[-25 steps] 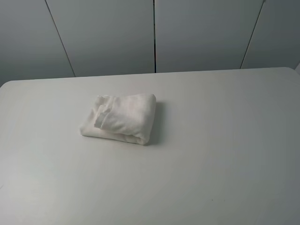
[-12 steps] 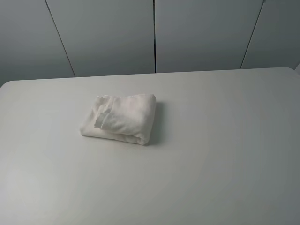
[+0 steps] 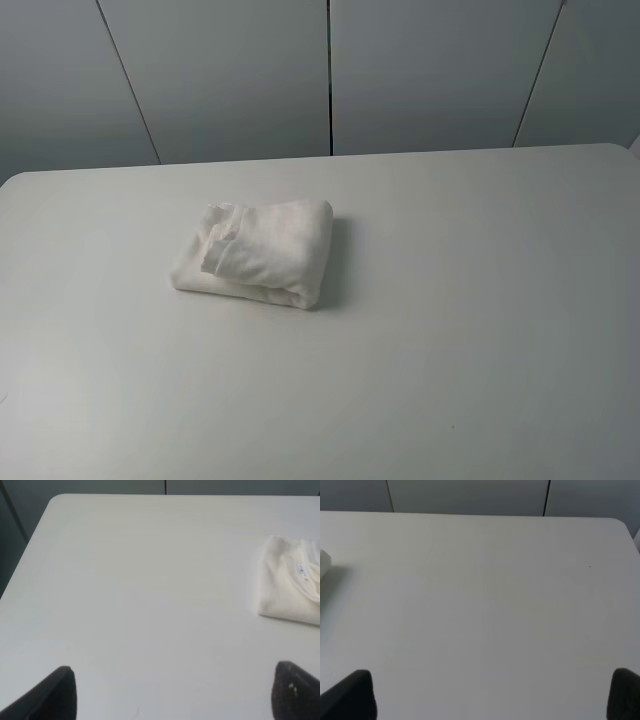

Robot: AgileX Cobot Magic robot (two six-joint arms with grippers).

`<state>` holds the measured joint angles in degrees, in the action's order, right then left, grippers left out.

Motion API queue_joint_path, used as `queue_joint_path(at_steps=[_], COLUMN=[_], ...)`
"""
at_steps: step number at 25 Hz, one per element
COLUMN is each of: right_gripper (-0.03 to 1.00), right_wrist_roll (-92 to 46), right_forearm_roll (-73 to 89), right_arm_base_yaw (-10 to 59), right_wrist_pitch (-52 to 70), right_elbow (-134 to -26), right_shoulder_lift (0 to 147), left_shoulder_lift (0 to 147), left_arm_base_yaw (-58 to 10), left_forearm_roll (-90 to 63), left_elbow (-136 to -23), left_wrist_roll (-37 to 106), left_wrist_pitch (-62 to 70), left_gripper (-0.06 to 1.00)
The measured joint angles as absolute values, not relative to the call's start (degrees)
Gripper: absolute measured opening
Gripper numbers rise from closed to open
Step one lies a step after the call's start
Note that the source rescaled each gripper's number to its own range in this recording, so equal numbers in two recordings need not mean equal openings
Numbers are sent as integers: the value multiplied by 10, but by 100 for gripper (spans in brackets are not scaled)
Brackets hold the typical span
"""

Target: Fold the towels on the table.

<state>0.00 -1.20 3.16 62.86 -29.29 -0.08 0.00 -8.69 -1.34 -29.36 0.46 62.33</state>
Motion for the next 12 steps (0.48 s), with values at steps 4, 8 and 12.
queue_joint_path(at_steps=[4, 8, 12], right_gripper=[100, 100, 100], right_wrist_roll=[-5, -5, -5], right_forearm_roll=[25, 27, 26], right_arm_base_yaw=[32, 32, 32], right_wrist_pitch=[629, 629, 629], right_elbow=[-293, -293, -293], right_shoulder_lift=[-1, -1, -1], left_shoulder_lift=[0, 0, 0], left_arm_base_yaw=[-99, -132, -133], left_forearm_roll=[-13, -13, -13], left_elbow=[-294, -294, -294], left_wrist_roll=[5, 4, 4], left_wrist_pitch=[623, 623, 623], left_gripper=[100, 100, 100])
